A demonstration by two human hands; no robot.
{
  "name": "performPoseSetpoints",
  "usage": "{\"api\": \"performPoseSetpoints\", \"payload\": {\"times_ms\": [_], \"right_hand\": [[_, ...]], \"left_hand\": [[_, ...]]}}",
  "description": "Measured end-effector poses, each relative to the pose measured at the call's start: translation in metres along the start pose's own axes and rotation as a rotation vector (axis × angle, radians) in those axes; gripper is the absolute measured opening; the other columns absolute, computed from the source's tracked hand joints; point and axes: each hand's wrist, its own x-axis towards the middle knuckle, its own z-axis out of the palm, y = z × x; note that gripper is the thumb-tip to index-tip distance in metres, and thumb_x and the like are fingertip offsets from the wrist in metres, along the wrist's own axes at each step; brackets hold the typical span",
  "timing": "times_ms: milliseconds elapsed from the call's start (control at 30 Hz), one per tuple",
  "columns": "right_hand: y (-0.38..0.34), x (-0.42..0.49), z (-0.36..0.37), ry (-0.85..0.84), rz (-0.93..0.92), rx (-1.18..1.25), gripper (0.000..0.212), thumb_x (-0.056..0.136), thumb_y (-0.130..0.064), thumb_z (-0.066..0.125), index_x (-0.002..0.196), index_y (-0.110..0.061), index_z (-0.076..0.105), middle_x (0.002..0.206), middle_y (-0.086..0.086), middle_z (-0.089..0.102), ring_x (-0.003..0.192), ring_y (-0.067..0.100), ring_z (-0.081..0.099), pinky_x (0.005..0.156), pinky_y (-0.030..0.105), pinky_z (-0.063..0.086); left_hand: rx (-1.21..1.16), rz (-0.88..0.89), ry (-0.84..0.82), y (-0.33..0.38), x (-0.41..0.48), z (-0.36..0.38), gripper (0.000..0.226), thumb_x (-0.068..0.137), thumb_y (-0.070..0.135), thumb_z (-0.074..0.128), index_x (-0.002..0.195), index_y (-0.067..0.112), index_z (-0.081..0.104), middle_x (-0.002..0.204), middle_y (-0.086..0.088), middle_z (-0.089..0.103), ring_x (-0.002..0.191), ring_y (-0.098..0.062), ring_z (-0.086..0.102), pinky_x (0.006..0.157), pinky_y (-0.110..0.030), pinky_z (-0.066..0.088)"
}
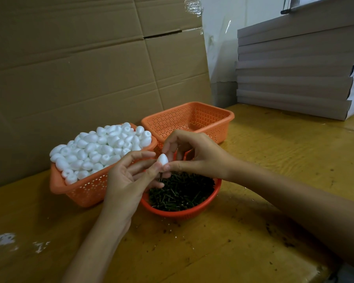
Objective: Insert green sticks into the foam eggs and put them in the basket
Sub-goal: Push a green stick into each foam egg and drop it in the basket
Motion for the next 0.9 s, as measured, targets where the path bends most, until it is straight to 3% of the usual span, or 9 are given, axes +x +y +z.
{"api": "performPoseSetpoints", "payload": {"times_ms": [167, 300, 433, 500, 633, 767, 900], "right_hand": [[-0.001, 0.002, -0.001, -0.048, -0.002, -0.026, 0.038, 0.089, -0.019, 0.085, 0.121, -0.008, 0.068, 0.096, 0.003, 0.072, 0.084, 0.018, 0.071, 0.076, 0.032, 0.060], [0.000, 0.002, -0.001, -0.055, -0.024, -0.088, 0.037, 0.086, -0.021, 0.087, 0.117, -0.010, 0.072, 0.101, -0.001, 0.071, 0.087, 0.014, 0.070, 0.078, 0.029, 0.058], [0.004, 0.002, -0.004, -0.007, 0.013, -0.050, 0.036, 0.083, -0.017, 0.089, 0.113, -0.007, 0.072, 0.108, 0.001, 0.072, 0.100, 0.019, 0.070, 0.090, 0.039, 0.059], [0.005, 0.003, -0.006, 0.034, 0.069, 0.062, 0.037, 0.082, -0.011, 0.088, 0.113, -0.003, 0.070, 0.112, 0.005, 0.074, 0.106, 0.021, 0.072, 0.093, 0.045, 0.060], [0.007, 0.004, -0.014, 0.100, 0.166, 0.248, 0.035, 0.084, -0.004, 0.084, 0.114, 0.003, 0.066, 0.109, 0.014, 0.077, 0.099, 0.034, 0.075, 0.089, 0.052, 0.062], [0.006, 0.005, -0.013, -0.033, 0.162, 0.240, 0.033, 0.088, -0.006, 0.082, 0.118, 0.001, 0.071, 0.105, 0.016, 0.078, 0.094, 0.040, 0.074, 0.086, 0.055, 0.061], [0.005, 0.004, -0.011, -0.079, 0.198, 0.277, 0.040, 0.087, -0.005, 0.082, 0.121, 0.000, 0.062, 0.099, 0.018, 0.078, 0.090, 0.040, 0.075, 0.083, 0.050, 0.062]], "left_hand": [[0.012, 0.015, -0.007, -0.002, 0.000, -0.001, 0.048, 0.080, 0.027, 0.083, 0.122, 0.014, 0.066, 0.108, -0.010, 0.082, 0.088, -0.029, 0.081, 0.063, -0.026, 0.063], [0.041, 0.028, 0.013, -0.005, -0.001, 0.001, 0.044, 0.074, 0.028, 0.087, 0.110, 0.016, 0.066, 0.107, -0.006, 0.082, 0.088, -0.026, 0.081, 0.063, -0.024, 0.062], [0.059, 0.046, -0.003, -0.007, -0.001, 0.003, 0.027, 0.076, 0.027, 0.087, 0.098, 0.029, 0.072, 0.110, -0.004, 0.081, 0.094, -0.025, 0.081, 0.065, -0.026, 0.063], [0.061, 0.051, -0.009, -0.006, -0.002, 0.004, 0.029, 0.078, 0.026, 0.086, 0.104, 0.028, 0.072, 0.113, -0.002, 0.081, 0.098, -0.024, 0.081, 0.067, -0.026, 0.063], [0.063, 0.058, -0.006, -0.006, -0.002, 0.004, 0.038, 0.085, 0.019, 0.080, 0.120, 0.016, 0.066, 0.112, -0.004, 0.081, 0.097, -0.027, 0.081, 0.067, -0.025, 0.063], [0.099, 0.095, 0.002, -0.006, -0.004, 0.004, 0.048, 0.087, 0.015, 0.080, 0.133, 0.021, 0.069, 0.111, -0.005, 0.080, 0.094, -0.026, 0.080, 0.069, -0.027, 0.064], [0.143, 0.118, -0.019, -0.006, -0.004, 0.006, 0.052, 0.079, 0.016, 0.083, 0.129, 0.028, 0.074, 0.103, -0.005, 0.077, 0.089, -0.026, 0.080, 0.068, -0.027, 0.063]]}}
